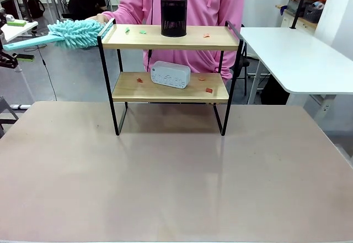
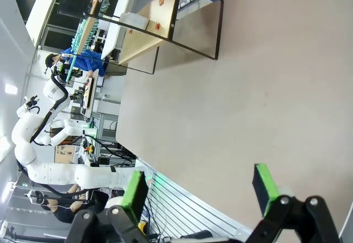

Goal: Clean the shelf.
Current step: Pick up the Duster from the human.

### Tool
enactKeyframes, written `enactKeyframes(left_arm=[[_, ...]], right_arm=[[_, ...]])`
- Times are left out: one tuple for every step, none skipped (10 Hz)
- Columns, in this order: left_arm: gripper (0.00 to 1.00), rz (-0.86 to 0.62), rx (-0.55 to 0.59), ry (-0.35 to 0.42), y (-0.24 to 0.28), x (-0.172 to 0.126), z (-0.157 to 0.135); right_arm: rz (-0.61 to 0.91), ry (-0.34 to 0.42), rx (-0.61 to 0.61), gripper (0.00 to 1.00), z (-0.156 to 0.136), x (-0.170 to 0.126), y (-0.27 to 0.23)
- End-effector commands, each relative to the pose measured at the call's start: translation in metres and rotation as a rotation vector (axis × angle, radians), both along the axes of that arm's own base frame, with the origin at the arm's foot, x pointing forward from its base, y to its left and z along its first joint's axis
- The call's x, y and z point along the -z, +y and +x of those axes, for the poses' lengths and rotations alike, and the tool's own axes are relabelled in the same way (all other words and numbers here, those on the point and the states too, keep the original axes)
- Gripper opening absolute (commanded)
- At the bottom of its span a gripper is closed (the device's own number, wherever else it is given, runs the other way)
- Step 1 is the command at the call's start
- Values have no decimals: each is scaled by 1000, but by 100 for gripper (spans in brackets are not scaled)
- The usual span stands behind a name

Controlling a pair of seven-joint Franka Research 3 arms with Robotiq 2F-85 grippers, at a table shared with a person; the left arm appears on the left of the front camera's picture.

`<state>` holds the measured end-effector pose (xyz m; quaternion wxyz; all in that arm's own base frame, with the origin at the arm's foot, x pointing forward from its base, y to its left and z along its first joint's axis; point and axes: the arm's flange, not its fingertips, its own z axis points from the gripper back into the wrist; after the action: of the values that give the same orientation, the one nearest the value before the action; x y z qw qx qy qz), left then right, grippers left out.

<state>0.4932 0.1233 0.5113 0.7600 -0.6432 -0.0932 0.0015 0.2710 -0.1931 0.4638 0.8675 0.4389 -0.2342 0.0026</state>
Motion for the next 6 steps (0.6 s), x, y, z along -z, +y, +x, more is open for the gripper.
enactKeyframes(left_arm=[[100, 4, 6, 14, 2, -5, -1], [100, 6, 3, 7, 3, -5, -1], [100, 6, 3, 8, 2, -5, -1], [100, 5, 3, 9, 2, -5, -1], [100, 9, -1, 8, 2, -4, -1], [42, 12, -8, -16, 2, -3, 0]], right_arm=[[4, -31, -10, 100, 1, 0, 0], [4, -31, -10, 100, 1, 0, 0], [4, -31, -10, 100, 1, 0, 0], [4, -31, -10, 100, 1, 0, 0], [4, -31, -10, 100, 1, 0, 0], [4, -31, -10, 100, 1, 0, 0]])
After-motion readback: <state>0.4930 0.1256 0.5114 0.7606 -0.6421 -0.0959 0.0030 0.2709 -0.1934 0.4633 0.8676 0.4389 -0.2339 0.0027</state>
